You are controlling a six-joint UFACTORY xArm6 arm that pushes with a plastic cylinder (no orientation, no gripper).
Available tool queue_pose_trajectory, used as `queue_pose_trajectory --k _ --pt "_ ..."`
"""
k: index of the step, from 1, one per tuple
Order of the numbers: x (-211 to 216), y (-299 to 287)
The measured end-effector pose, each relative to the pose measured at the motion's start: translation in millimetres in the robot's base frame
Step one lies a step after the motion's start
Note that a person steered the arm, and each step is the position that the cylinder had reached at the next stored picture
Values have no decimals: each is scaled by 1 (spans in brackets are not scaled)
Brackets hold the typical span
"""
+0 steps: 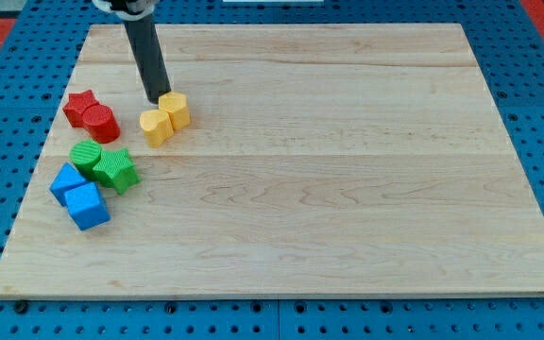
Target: Move the yellow blocks away from each other
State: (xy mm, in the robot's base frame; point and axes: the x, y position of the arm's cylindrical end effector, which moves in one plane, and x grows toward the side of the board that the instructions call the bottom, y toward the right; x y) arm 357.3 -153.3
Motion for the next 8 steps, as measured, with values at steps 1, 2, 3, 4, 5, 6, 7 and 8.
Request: queue_pose_trajectory --k 1,2,3,4,5,6,7,8 --pt "-9 15" --pt "-9 -3" --pt "12 -21" --pt "31 -6" --pt "49 47" --pt "57 96" --pt "61 68" --pt "87 59"
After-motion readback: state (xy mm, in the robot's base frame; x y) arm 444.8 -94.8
